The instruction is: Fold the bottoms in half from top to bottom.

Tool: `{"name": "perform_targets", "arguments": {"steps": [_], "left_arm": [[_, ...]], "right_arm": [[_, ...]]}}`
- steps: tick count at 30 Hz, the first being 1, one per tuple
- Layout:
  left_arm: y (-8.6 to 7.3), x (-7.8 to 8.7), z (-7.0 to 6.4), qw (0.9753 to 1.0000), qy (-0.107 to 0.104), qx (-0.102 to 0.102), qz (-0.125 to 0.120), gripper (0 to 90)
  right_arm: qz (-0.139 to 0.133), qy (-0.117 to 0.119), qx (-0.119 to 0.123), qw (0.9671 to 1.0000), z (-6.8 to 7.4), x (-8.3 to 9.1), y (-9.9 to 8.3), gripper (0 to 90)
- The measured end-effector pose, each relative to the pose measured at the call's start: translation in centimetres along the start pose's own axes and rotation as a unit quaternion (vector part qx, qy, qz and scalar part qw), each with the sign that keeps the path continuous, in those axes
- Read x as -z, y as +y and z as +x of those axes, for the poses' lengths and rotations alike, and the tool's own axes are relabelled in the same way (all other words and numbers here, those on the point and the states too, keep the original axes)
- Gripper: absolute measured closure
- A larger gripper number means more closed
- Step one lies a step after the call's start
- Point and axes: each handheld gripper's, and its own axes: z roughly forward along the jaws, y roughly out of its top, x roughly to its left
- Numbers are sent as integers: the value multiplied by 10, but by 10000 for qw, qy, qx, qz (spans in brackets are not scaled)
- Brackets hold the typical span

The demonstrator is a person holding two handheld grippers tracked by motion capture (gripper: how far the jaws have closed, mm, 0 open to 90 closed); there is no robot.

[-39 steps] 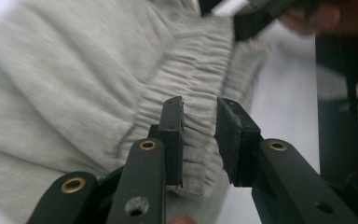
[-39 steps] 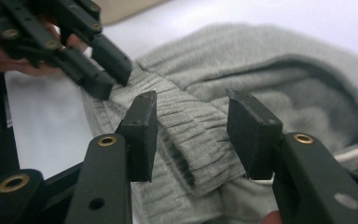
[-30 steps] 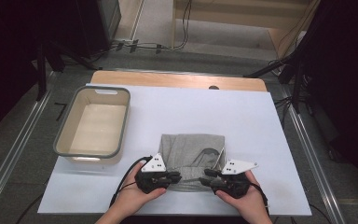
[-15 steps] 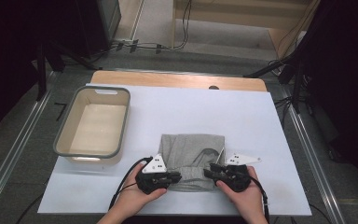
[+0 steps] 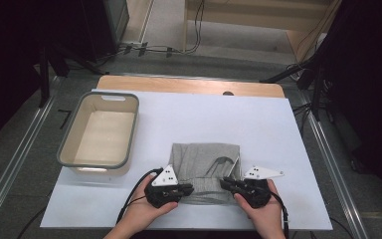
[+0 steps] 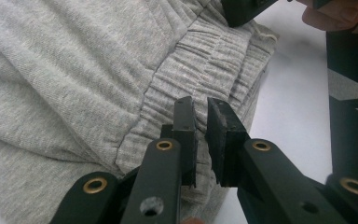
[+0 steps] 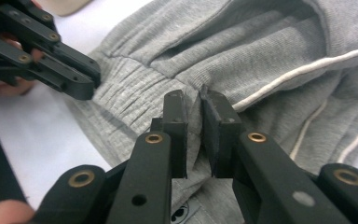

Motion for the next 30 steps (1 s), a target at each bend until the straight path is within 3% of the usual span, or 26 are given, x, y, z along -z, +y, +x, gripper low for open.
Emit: {"name": "perform_targets", "arguments": {"steps": [6, 13, 24, 28, 30], "left_arm": [[0, 0, 0, 10000, 25, 0, 9, 815], [0, 0, -1, 10000, -17, -15, -9, 815], [1, 0, -4, 9999, -68, -103, 78, 831], [5, 1, -4, 9997, -108, -98, 184, 856], [13, 3, -6, 9997, -185, -124, 140, 815]], "right_arm": [[-80, -31, 131, 9999, 3, -4, 2, 799], [-104, -74, 201, 9997, 8, 10, 4, 835], [250, -85, -211, 9994, 14, 15, -16, 838], [328, -161, -168, 9992, 11, 5, -25, 837], [235, -192, -168, 9994, 11, 4, -28, 837]]}}
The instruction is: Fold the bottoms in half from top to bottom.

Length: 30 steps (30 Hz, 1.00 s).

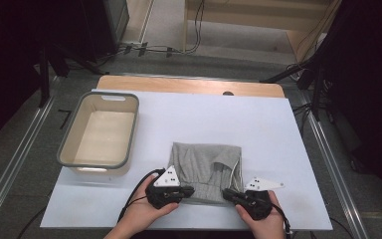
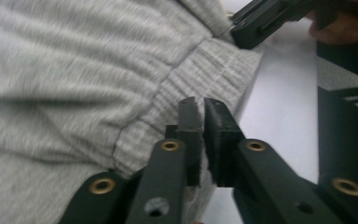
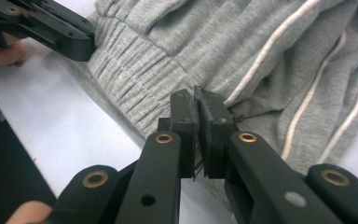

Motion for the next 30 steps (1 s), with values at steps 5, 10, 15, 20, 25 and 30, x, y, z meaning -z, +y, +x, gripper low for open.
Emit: {"name": "perform_targets", "arguments": {"steps": [5, 10, 15, 20, 25, 30], "left_arm": [[22, -16, -14, 9997, -90, 9, -228, 809], [20, -48, -28, 9996, 28, -149, 218, 855], [11, -47, -20, 9996, -148, 216, 92, 897], [10, -48, -22, 9997, -105, 186, 72, 898], [10, -49, -22, 9997, -84, 201, 67, 898], [9, -48, -23, 9998, -57, 174, 59, 898]], "right_arm": [[-65, -174, 197, 9996, 5, -1, -2, 837], [-74, -122, 166, 9998, 3, 0, -2, 832], [-65, 175, 282, 9994, -5, 5, -1, 680], [-435, 413, 464, 9971, -12, 30, 15, 629], [-921, 10, 528, 9943, -20, 45, 53, 722], [-1070, -256, 565, 9923, -33, 26, 87, 806]]}}
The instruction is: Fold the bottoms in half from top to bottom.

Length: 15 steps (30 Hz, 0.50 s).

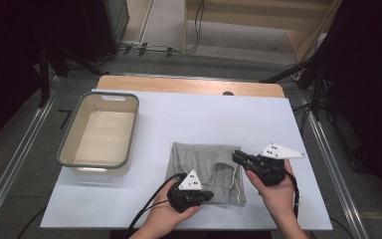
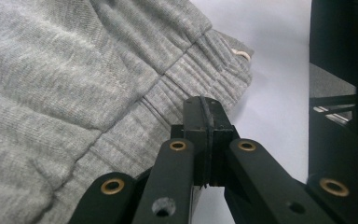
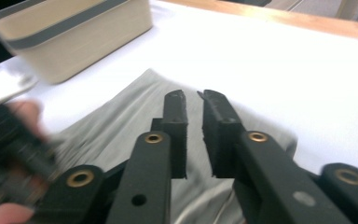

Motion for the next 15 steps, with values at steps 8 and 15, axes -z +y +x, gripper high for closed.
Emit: {"name": "perform_targets", "arguments": {"steps": [8, 15], "left_arm": [[-1, 0, 1, 10000, -58, 56, -8, 898], [-1, 0, 2, 9999, -90, 64, 6, 898]], "right_arm": [[594, -246, -209, 9977, -26, -46, -17, 876], [849, -431, -231, 9952, -40, -54, -38, 876]]}}
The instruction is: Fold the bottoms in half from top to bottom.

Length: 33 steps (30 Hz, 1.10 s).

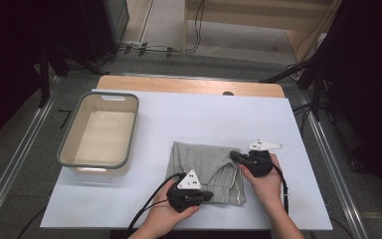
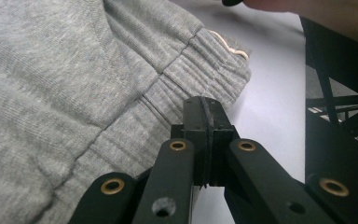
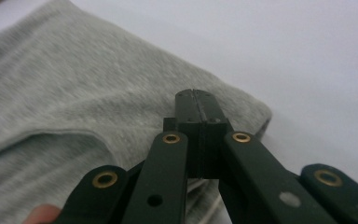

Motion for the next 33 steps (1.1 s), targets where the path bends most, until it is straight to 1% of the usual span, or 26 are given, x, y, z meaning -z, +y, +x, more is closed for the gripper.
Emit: {"name": "perform_targets", "arguments": {"steps": [2, 4, 6, 8, 10, 12, 15, 16, 18, 20, 22, 24, 26, 28, 29, 31, 32, 33], "left_arm": [[0, 0, 0, 10000, -7, 6, -8, 898], [0, 0, 0, 10000, -8, 9, -6, 898], [0, 0, 0, 10000, -10, 16, -24, 898], [0, 0, 1, 10000, -13, 29, -20, 898], [0, 0, 0, 10000, -10, 26, -21, 898], [-1, 0, 0, 10000, -2, 26, -29, 898], [-1, 0, 1, 10000, -10, 54, -31, 898], [-1, 0, 1, 10000, -14, 58, -32, 898], [-1, 0, 1, 10000, -15, 58, -25, 898], [-1, 0, 1, 10000, -24, 67, -43, 898], [-1, 0, 1, 10000, -36, 72, -36, 898], [-1, 0, 2, 10000, -45, 70, -32, 898], [-1, 0, 2, 10000, -53, 58, -28, 898], [-1, 0, 2, 10000, -52, 61, -16, 898], [-1, 0, 2, 10000, -52, 63, -16, 898], [-1, 0, 2, 10000, -54, 62, -26, 898], [-1, 0, 2, 10000, -51, 60, -28, 898], [-1, 0, 2, 10000, -51, 55, -22, 899]], "right_arm": [[29, -44, -40, 10000, -3, -1, -4, 876], [107, 20, -76, 9999, -6, -3, -6, 876], [78, 111, -138, 9998, -9, -5, -8, 876], [81, 123, -128, 9998, -10, -5, -9, 876], [84, 29, 29, 10000, -7, -5, -9, 876], [72, -3, 60, 10000, -6, -5, -9, 876], [67, 26, 64, 10000, -8, -5, -10, 876], [96, 49, 19, 9999, -8, -5, -9, 875], [138, 48, 15, 9999, -8, -4, -8, 864], [163, 77, 10, 9998, -8, -1, -7, 820], [111, 115, -18, 9999, -8, 4, -5, 755], [-73, 180, -37, 9998, -9, 9, -4, 672], [-368, 15, 52, 9993, -8, 17, -2, 589], [-507, 75, 75, 9987, -7, 19, 3, 467], [-517, 92, 100, 9986, -7, 19, 5, 406], [-471, 107, 73, 9988, -7, 16, 11, 306], [-473, 115, 43, 9988, -7, 15, 13, 271], [-465, 162, -47, 9988, -8, 12, 15, 230]]}}
